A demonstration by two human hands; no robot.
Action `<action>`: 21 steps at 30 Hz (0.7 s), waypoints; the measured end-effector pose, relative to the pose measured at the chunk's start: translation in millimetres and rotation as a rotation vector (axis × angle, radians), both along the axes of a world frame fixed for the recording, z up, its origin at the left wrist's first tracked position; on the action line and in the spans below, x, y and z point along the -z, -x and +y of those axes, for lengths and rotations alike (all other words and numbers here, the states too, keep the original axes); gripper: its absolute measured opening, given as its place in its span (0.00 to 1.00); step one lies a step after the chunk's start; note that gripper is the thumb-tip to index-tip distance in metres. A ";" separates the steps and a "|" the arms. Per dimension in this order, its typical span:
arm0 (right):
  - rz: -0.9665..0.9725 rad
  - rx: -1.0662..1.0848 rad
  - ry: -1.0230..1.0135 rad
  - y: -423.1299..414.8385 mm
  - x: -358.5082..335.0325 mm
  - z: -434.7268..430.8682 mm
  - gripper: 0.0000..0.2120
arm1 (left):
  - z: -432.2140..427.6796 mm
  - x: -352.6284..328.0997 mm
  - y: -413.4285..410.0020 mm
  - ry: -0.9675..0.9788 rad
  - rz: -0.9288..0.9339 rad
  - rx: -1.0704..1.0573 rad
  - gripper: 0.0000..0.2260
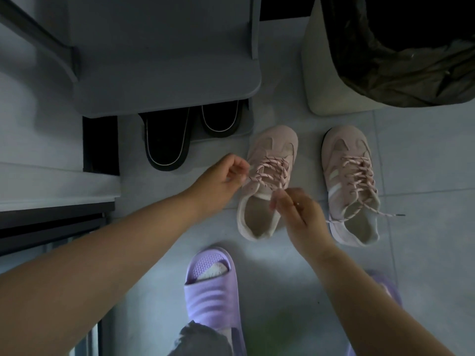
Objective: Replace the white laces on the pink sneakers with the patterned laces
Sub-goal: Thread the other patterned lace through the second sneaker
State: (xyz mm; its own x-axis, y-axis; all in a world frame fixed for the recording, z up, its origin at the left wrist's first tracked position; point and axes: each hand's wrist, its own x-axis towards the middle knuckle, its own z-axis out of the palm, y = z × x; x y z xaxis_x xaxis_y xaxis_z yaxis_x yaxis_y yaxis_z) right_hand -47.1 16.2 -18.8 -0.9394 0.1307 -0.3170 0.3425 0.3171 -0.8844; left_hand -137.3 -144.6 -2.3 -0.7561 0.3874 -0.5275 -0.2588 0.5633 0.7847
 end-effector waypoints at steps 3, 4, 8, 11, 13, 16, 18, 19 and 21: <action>-0.086 -0.077 0.099 -0.8 -9.2 -1.1 0.22 | 1.7 15.5 8.0 0.180 0.174 0.223 0.15; -0.097 -0.143 0.041 -0.5 -11.7 -1.7 0.23 | 3.4 16.7 9.6 0.215 0.161 0.252 0.15; -0.177 -0.168 -0.087 -1.4 -14.1 -8.1 0.24 | 6.5 16.3 11.5 0.313 0.116 0.267 0.12; -0.242 -0.026 -0.080 -3.1 -10.6 -18.4 0.13 | 5.2 9.2 13.3 0.219 0.004 0.180 0.07; -0.320 0.089 0.122 -3.0 -10.7 -30.8 0.04 | 4.6 2.0 12.5 0.038 -0.210 0.000 0.08; -0.365 0.210 0.501 0.8 -15.6 -50.1 0.13 | 3.9 -4.9 8.1 -0.280 -0.529 -0.323 0.12; -0.400 0.269 0.587 5.2 -24.4 -55.0 0.07 | 2.4 -4.8 5.3 -0.327 -0.531 -0.359 0.11; -0.412 0.307 0.592 6.1 -27.9 -54.2 0.04 | 1.7 -4.4 4.7 -0.309 -0.485 -0.340 0.10; -0.361 0.344 0.491 3.5 -25.5 -50.9 0.06 | 0.1 -3.3 4.9 -0.243 -0.377 -0.276 0.09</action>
State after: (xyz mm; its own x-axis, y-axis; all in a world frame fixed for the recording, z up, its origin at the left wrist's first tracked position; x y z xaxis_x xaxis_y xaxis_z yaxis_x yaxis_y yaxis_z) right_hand -50.6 -34.8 6.7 -0.6948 0.1638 -0.7003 0.6515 -0.2690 -0.7093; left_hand -142.2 -144.5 1.0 -0.6221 0.3460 -0.7023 -0.6613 0.2480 0.7079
